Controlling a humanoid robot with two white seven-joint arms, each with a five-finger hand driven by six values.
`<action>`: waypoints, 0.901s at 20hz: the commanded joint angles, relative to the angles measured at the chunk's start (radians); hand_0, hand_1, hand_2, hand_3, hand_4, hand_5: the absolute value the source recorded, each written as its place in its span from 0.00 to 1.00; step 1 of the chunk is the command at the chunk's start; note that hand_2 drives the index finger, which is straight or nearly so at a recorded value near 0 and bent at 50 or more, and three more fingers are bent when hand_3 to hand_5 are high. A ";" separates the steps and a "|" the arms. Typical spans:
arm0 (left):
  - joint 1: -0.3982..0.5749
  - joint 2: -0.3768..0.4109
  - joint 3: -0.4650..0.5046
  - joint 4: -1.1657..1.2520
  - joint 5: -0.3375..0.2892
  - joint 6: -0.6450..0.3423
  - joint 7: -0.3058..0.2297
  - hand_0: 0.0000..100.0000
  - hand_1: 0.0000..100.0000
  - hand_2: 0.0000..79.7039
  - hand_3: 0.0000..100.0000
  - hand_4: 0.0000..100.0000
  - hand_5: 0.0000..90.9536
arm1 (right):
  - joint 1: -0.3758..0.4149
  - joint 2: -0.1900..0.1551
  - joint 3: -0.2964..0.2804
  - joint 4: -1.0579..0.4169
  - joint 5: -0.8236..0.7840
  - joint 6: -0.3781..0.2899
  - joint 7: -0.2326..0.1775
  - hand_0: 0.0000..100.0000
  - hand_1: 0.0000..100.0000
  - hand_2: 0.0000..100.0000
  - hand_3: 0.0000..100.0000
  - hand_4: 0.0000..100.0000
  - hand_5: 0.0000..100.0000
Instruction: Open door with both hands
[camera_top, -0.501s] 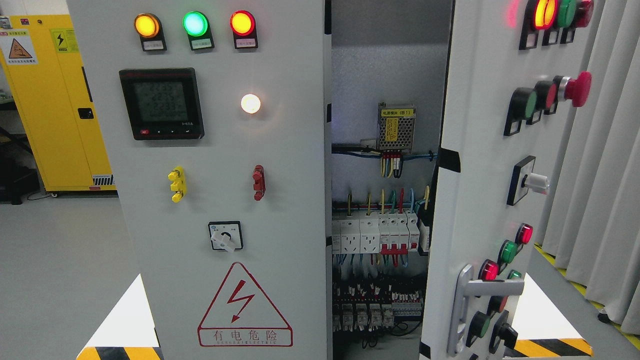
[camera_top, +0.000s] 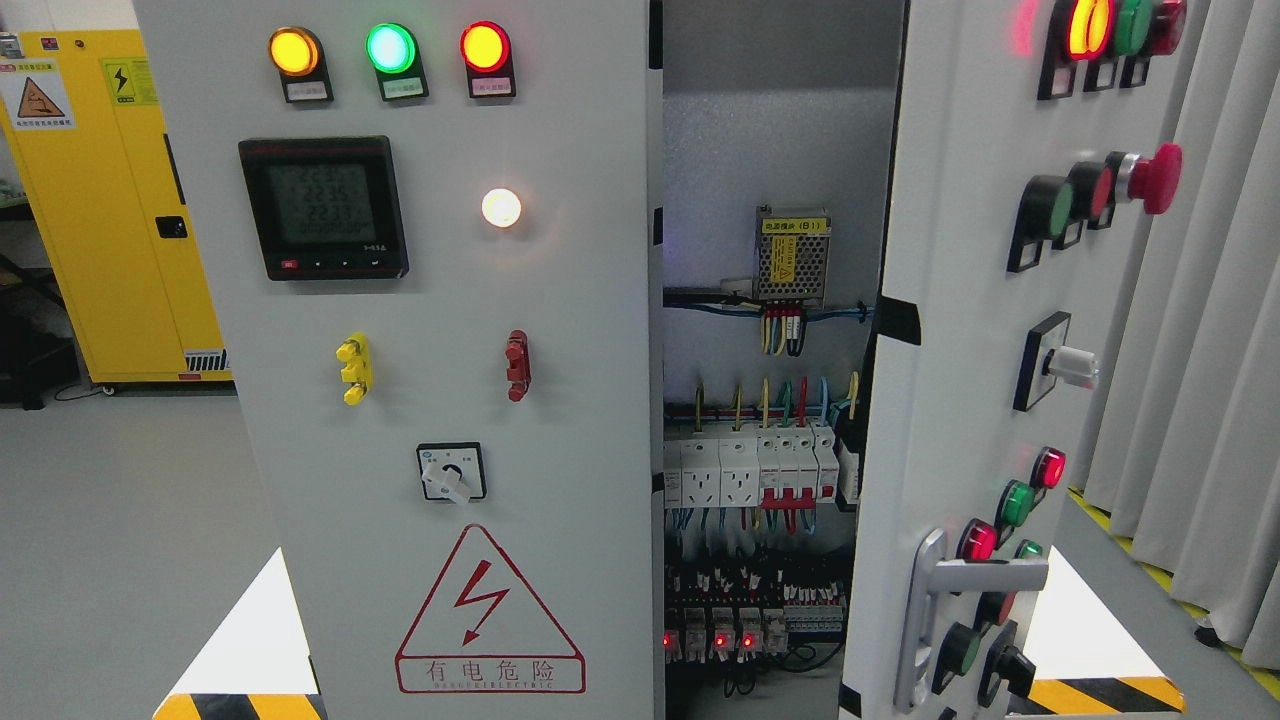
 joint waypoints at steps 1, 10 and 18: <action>0.080 0.064 0.034 -0.388 0.036 -0.020 -0.026 0.00 0.00 0.00 0.00 0.00 0.00 | 0.000 -0.027 0.000 0.000 0.000 0.000 0.000 0.20 0.12 0.00 0.00 0.00 0.00; 0.176 0.179 0.134 -0.961 0.236 -0.010 -0.577 0.00 0.00 0.00 0.00 0.00 0.00 | 0.000 -0.027 0.002 0.000 0.000 0.000 0.000 0.20 0.12 0.00 0.00 0.00 0.00; 0.260 0.337 0.134 -1.531 0.428 0.130 -0.615 0.00 0.00 0.00 0.00 0.00 0.00 | 0.000 -0.027 0.002 0.000 0.000 0.000 0.000 0.20 0.12 0.00 0.00 0.00 0.00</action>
